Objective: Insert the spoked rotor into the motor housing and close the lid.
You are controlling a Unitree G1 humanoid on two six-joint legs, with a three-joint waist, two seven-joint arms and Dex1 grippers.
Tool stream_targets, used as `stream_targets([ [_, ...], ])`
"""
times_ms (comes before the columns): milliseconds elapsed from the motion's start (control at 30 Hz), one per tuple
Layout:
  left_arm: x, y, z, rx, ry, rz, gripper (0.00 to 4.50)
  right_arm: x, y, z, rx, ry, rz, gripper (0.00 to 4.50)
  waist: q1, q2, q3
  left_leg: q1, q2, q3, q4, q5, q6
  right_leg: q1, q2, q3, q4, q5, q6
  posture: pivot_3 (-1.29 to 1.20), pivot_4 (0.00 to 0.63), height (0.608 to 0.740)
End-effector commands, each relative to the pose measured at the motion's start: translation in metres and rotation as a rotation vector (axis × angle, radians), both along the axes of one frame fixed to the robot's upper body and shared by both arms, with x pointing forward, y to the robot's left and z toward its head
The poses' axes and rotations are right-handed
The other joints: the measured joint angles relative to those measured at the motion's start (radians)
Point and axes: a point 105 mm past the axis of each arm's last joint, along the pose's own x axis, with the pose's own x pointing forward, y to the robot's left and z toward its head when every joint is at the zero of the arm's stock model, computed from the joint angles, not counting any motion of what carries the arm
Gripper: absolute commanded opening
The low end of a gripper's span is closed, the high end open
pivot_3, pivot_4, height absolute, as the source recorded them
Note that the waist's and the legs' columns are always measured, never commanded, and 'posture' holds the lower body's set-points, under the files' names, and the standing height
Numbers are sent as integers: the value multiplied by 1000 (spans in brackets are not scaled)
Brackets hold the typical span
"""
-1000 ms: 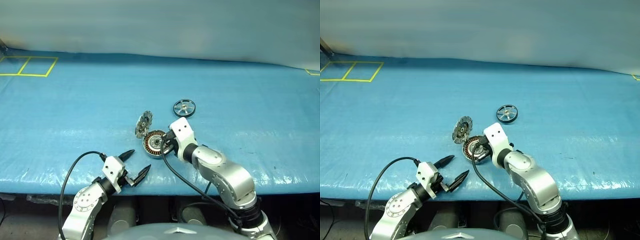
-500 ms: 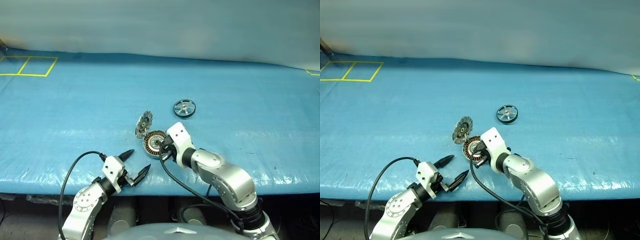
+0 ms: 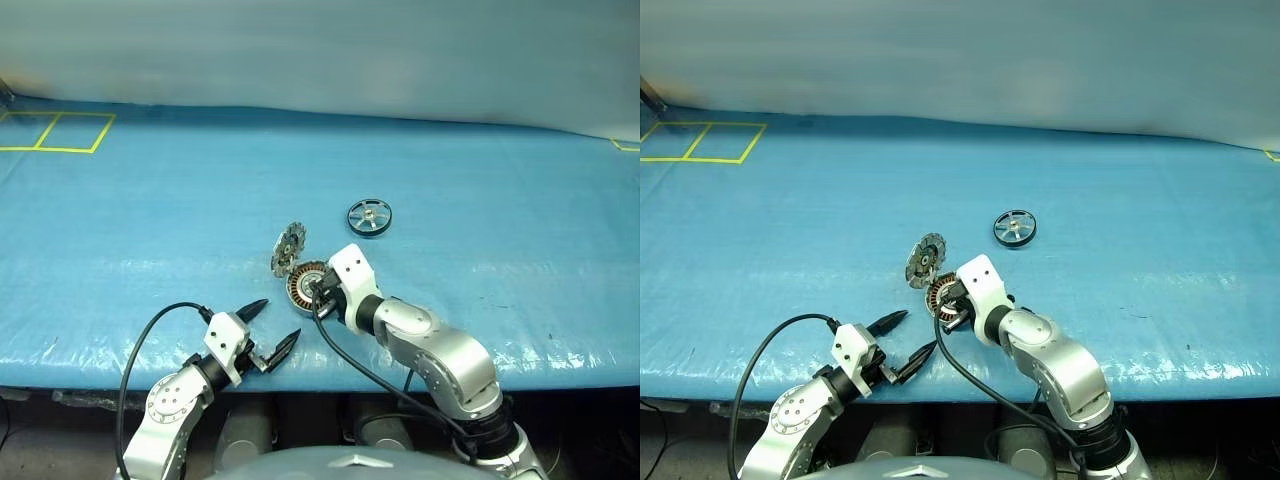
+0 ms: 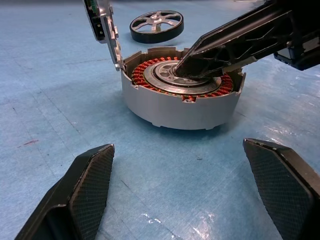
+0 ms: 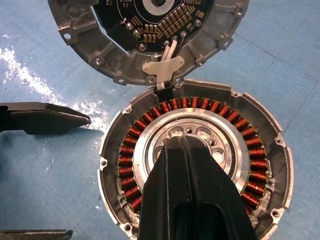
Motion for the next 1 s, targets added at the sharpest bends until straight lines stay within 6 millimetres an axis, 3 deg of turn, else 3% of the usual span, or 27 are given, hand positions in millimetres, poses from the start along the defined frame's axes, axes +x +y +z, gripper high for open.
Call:
stream_targets([
  [33,0,-2,6,0,-28,-14,4500,6,1,10,25,-48,-12,24,0,0,0,0,0,0,0,0,0,0,0,0,0,0,0,0,150,740],
  [300,-2,-1,4,2,-21,-9,4500,10,0,8,20,-54,-24,24,-2,0,0,0,0,0,0,0,0,0,0,0,0,0,1,0,150,740],
  [533,-3,-3,3,-3,-20,-11,4500,24,-23,44,45,-131,-39,24,0,0,0,0,0,1,0,0,0,0,0,0,0,1,1,0,150,740],
  [767,-2,-5,4,-7,-21,-14,4500,33,-36,58,-70,-204,17,24,1,0,0,0,0,1,-1,0,1,0,2,0,-1,1,1,0,150,740],
  [900,-1,-8,4,-8,-22,-20,4500,53,-49,58,-241,-231,72,24,-1,1,0,0,-1,1,1,-1,1,1,4,1,-1,1,1,0,150,740],
  [1000,0,-8,5,-9,-24,-23,4500,79,-61,65,-308,-249,30,609,-1,1,1,0,0,2,1,-1,1,0,4,1,-1,1,1,0,150,740],
])
